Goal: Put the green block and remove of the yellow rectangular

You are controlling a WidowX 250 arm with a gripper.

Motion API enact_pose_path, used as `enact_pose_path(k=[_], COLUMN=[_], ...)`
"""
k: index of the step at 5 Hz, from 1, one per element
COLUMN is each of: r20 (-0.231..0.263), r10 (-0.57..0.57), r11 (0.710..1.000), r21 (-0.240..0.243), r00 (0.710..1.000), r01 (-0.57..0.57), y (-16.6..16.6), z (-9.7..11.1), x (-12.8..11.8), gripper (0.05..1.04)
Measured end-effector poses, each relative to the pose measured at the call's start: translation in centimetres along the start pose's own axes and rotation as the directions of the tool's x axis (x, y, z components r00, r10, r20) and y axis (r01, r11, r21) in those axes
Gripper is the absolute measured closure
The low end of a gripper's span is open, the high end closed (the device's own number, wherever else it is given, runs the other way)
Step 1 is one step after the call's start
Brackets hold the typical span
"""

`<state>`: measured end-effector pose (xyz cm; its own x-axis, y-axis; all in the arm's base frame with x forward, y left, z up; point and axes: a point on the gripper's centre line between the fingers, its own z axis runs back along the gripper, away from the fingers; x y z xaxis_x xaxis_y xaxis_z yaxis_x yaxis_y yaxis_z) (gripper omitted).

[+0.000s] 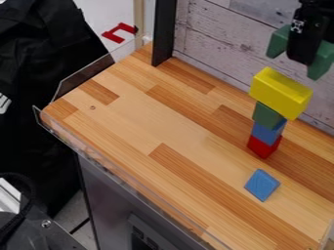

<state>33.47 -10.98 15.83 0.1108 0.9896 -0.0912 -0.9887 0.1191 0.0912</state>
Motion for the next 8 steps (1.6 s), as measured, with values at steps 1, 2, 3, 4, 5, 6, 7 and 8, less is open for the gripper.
enact_pose_path(k=[1,2,3,4,5,6,7,8], r20=[0.002,0.013,0.016,0.007,0.008,-0.008,-0.011,-0.019], r10=[0.011,0.018,0.020,0.022,0.024,0.022,0.021,0.025], r11=[1.000,0.999,0.998,0.998,0.998,0.998,0.999,0.999], r21=[0.016,0.036,0.054,0.058,0.062,0.055,0.048,0.026], r00=[1.000,1.000,1.000,1.000,1.000,1.000,1.000,1.000], r01=[-0.011,-0.018,-0.021,-0.023,-0.025,-0.021,-0.020,-0.025], y=[0.2,0.6,0.9,1.0,1.0,0.9,0.9,0.9], z=[-0.4,-0.7,-1.2,-1.3,-1.4,-1.6,-1.6,-1.1], x=[0.3,0.6,0.6,0.5,0.7,0.5,0.5,0.4], gripper=[0.497,0.497,0.497,0.497,0.497,0.448,0.159,0.085])
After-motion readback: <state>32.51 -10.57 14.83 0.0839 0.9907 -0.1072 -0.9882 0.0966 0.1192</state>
